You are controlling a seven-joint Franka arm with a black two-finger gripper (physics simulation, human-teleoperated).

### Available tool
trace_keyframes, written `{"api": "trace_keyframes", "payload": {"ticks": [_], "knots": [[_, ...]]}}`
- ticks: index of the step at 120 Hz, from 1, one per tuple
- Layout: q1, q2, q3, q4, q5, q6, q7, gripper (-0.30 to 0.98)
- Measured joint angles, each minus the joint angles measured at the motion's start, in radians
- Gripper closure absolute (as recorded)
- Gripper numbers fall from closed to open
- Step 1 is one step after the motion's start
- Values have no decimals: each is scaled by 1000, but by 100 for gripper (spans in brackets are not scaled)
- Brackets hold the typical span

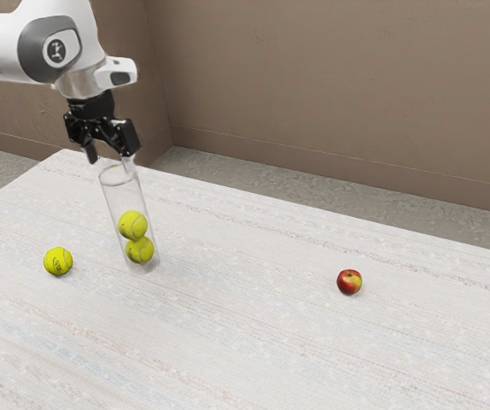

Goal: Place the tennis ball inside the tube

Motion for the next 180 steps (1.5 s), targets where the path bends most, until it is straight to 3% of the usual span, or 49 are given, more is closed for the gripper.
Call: {"api": "trace_keyframes", "payload": {"ticks": [14,31,68,111,162,180], "knots": [[19,-13,2,-16,1,-6,12,0],[-24,-101,68,-220,6,74,21,0],[188,-11,82,-363,13,312,45,0],[377,240,49,-344,8,607,191,0],[422,437,8,-219,-68,621,370,0],[423,459,8,-203,-77,625,410,12]]}}
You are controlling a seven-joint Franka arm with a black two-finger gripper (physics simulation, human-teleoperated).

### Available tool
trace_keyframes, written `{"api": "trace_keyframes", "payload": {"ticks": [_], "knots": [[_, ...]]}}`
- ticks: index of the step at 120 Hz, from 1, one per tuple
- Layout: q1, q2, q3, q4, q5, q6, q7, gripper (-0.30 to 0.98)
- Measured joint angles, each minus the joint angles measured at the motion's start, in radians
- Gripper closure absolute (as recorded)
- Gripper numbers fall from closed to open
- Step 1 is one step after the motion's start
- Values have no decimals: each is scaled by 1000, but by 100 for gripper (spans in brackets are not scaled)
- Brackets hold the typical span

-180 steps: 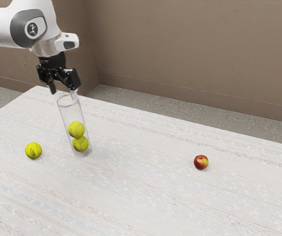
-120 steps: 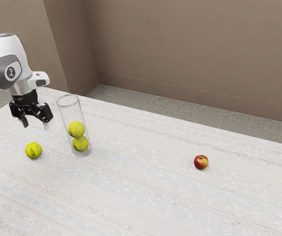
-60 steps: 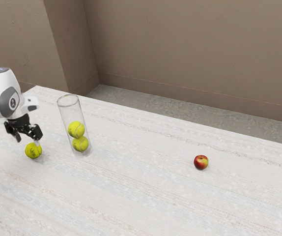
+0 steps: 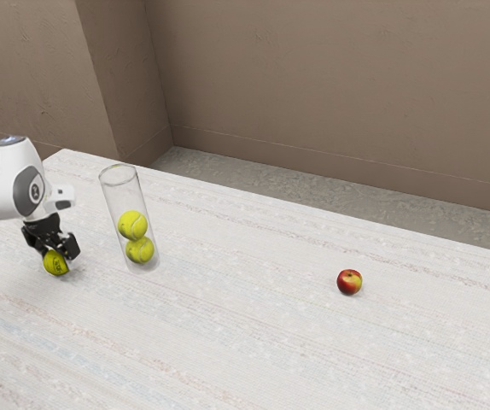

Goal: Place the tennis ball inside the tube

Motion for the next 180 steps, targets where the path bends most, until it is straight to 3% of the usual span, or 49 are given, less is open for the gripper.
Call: {"api": "trace_keyframes", "payload": {"ticks": [16,54,72,99,120,146,180], "knots": [[2,8,0,1,-8,3,28,22],[3,-13,0,0,-21,-12,67,30],[-2,-149,-14,-11,-26,-73,73,35],[-12,-387,-119,-1,-24,-191,39,38],[-16,-422,-198,77,-17,-247,-4,35],[-58,-352,-251,170,18,-275,-71,33],[-32,-342,-251,188,15,-305,-127,9]]}}
